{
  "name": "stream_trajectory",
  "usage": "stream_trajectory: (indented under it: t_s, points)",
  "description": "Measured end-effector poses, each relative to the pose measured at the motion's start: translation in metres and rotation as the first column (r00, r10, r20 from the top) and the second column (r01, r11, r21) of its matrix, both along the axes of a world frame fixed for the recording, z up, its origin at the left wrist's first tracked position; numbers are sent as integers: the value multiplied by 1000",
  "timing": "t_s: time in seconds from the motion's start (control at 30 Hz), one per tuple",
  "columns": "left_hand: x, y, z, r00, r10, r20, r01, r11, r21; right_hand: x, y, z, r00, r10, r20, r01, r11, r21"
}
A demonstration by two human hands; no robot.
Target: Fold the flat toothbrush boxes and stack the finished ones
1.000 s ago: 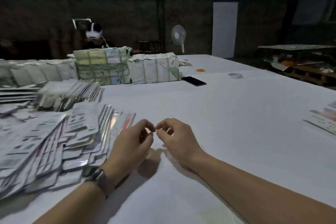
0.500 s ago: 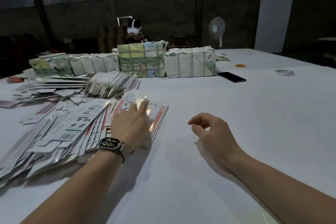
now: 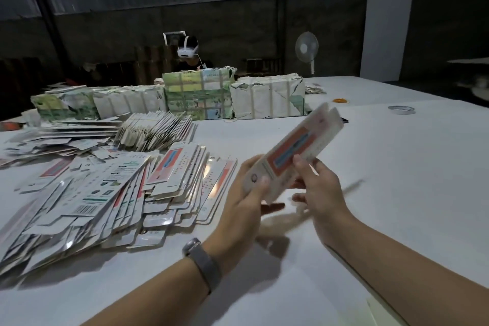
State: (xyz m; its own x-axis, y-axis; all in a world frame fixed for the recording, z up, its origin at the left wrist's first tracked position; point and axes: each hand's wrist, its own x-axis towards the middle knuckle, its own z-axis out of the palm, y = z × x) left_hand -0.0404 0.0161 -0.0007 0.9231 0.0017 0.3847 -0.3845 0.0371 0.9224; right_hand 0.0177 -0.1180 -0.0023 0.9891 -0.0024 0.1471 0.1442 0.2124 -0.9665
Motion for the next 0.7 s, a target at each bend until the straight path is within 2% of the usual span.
stream_trajectory:
  t_s: [0.07,0.17,0.27,0.37,0.43,0.5,0.7]
  points:
    - [-1,0,-4,986,-116,-121,111,993,-49,-2,-3,1,999,28,-24,-26,997,69]
    - [3,6,0,942,-228,-248,178,962,-206,-3,-6,2,998,57,-21,-56,997,57]
    - [9,11,1,929,-162,-332,74,962,-263,-7,-5,3,992,124,28,-124,992,-5]
    - [11,14,1,908,-95,-409,-18,964,-265,-13,-2,2,963,225,146,-195,961,-197]
    - [11,17,1,902,-85,-424,-42,959,-282,-17,1,0,932,305,197,-228,914,-336]
    - [11,19,1,909,-75,-409,-56,952,-301,-19,5,-1,908,362,209,-254,876,-411]
    - [15,26,0,896,-122,-427,-37,938,-345,-19,8,-4,870,442,220,-317,841,-438]
